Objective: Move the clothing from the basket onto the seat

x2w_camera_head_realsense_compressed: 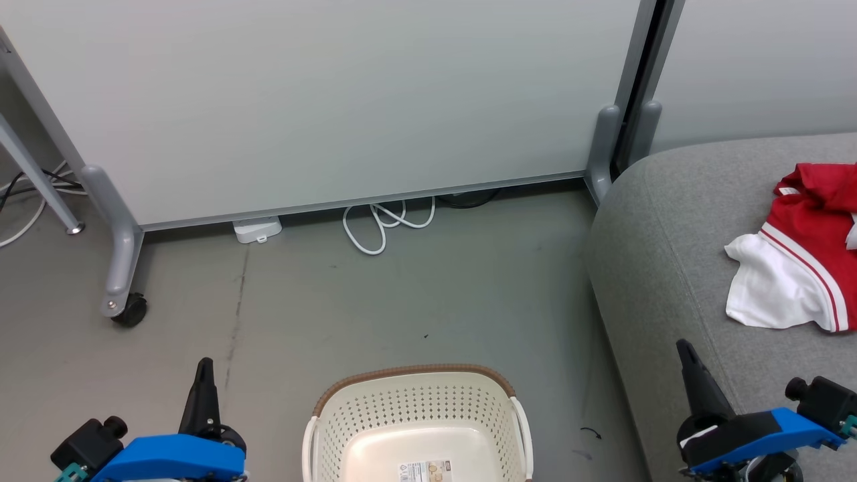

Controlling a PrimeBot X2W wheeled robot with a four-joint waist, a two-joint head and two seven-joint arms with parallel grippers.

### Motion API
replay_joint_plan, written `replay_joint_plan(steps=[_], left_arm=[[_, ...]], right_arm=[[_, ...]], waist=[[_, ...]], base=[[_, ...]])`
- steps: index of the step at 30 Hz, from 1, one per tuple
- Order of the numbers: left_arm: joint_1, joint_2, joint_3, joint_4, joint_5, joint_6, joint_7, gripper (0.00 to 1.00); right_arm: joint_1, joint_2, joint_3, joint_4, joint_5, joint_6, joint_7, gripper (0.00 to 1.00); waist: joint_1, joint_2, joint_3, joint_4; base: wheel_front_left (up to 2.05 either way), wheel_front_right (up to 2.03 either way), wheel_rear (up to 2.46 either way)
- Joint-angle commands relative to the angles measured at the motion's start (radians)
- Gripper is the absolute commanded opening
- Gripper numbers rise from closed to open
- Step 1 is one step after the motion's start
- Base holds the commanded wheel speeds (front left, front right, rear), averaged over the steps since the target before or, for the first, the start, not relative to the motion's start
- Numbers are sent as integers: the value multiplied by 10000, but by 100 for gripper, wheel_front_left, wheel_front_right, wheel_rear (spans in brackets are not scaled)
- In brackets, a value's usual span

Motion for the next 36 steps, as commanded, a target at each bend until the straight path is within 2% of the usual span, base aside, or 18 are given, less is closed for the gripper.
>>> replay_joint_plan(steps=[1, 36], left_arm=[[-288, 19, 104, -176, -270, -8, 70, 0], [-559, -129, 644, -624, -3722, -15, 1105, 0]], right_arm=[[-304, -22, -45, -151, 365, 4, 24, 0], [-520, -27, -306, -150, 4519, 5, 516, 0]], waist=[[-1, -1, 0, 2], [-1, -1, 7, 38]], base=[[0, 0, 0], [0, 0, 0]])
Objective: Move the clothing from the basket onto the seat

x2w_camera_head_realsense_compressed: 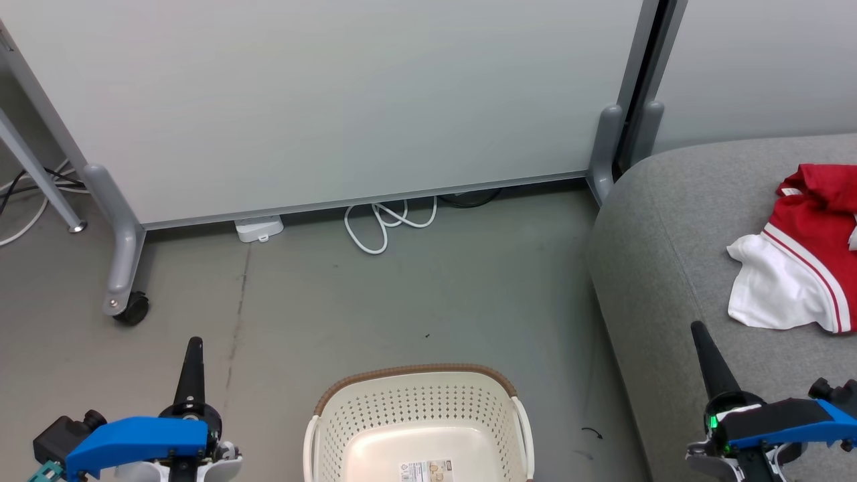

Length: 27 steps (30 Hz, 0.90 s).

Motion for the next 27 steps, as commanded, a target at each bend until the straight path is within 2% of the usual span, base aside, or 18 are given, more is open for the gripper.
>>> replay_joint_plan(steps=[1, 27], left_arm=[[-230, 14, 97, -130, -232, -15, 99, 0], [-375, -78, 405, -386, -2247, -20, 699, 0]], right_arm=[[-212, -27, -36, -101, 318, 5, 59, 0], [-342, -30, -186, -91, 2725, 6, 332, 0]], waist=[[0, 0, 0, 2], [0, 0, 5, 30]], base=[[0, 0, 0], [0, 0, 0]])
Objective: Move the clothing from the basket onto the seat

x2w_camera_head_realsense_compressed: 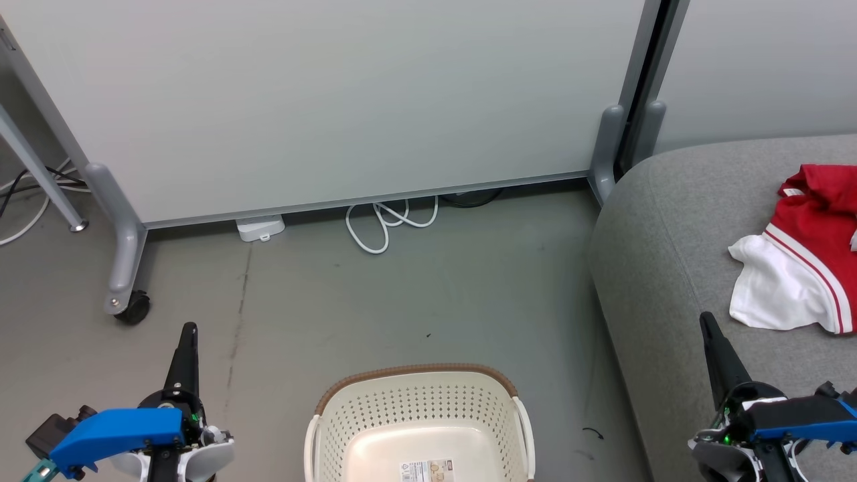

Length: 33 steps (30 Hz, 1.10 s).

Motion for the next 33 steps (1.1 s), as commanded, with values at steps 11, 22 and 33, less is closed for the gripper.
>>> replay_joint_plan(steps=[11, 22, 33], left_arm=[[-214, -29, 177, -171, -864, -22, 275, 0], [-266, -63, 273, -251, -1511, -25, 470, 0], [-251, -64, 271, -249, -1490, -25, 472, 0]], right_arm=[[-202, -32, -82, -51, 1041, 7, 121, 0], [-257, -31, -129, -47, 1822, 7, 223, 0], [-240, -32, -127, -46, 1798, 7, 219, 0]], waist=[[-1, 0, 2, 12], [-1, 0, 4, 24], [-1, 0, 4, 24]], base=[[0, 0, 0], [0, 0, 0], [0, 0, 0]])
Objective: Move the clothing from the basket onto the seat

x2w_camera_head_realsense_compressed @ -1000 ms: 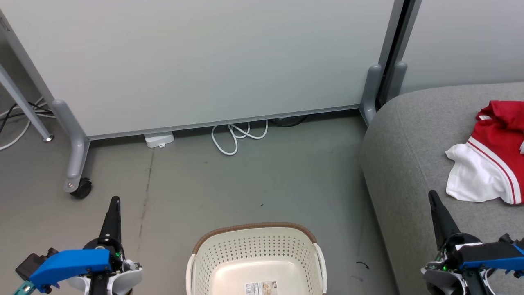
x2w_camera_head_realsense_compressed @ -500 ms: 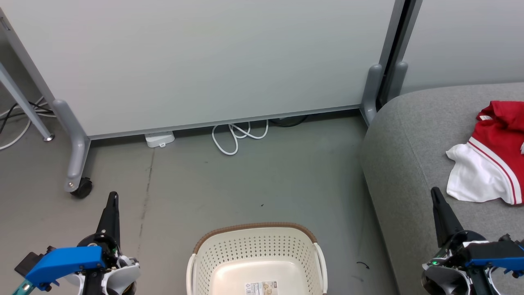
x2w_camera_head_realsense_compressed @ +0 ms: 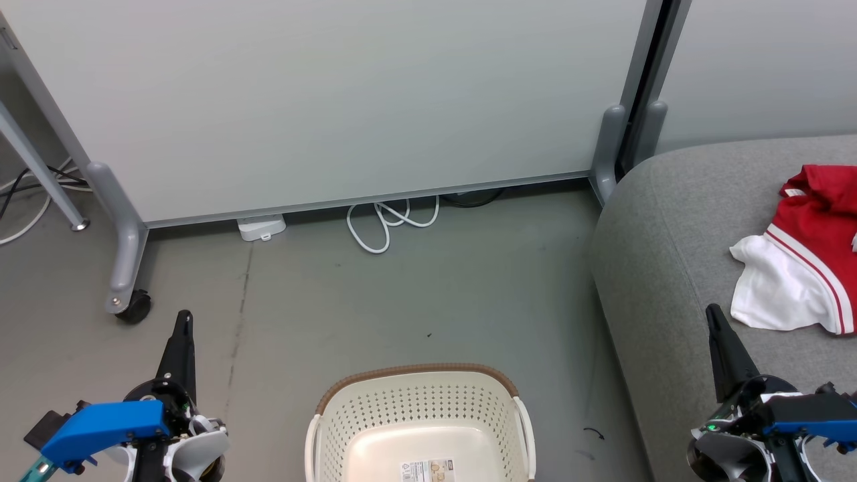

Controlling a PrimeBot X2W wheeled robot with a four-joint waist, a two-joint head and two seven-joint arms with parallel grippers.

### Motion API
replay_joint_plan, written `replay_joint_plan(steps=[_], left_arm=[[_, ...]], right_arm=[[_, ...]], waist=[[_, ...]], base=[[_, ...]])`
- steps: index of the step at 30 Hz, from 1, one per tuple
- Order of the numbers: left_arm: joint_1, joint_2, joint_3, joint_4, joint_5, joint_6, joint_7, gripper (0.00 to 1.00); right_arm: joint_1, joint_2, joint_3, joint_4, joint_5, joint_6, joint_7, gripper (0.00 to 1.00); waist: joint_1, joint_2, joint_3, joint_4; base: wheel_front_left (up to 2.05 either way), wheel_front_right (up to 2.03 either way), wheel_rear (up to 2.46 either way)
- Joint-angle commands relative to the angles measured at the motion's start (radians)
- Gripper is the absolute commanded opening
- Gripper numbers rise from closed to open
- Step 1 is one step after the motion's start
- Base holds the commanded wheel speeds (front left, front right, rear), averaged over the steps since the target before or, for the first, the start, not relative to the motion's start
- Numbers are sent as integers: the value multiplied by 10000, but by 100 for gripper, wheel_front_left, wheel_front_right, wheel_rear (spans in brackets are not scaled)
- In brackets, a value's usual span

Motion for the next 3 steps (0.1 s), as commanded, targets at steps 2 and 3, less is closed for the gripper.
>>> replay_joint_plan(steps=[2, 3], left_arm=[[-95, -12, 29, -38, -22, -25, 37, 0], [-95, -12, 29, -38, -22, -25, 36, 0]], right_arm=[[-100, -30, -17, -27, 26, 7, 27, 0], [-100, -30, -17, -27, 26, 7, 27, 0]], waist=[[-1, 0, 0, 0], [-1, 0, 0, 0]], base=[[0, 0, 0], [0, 0, 0]])
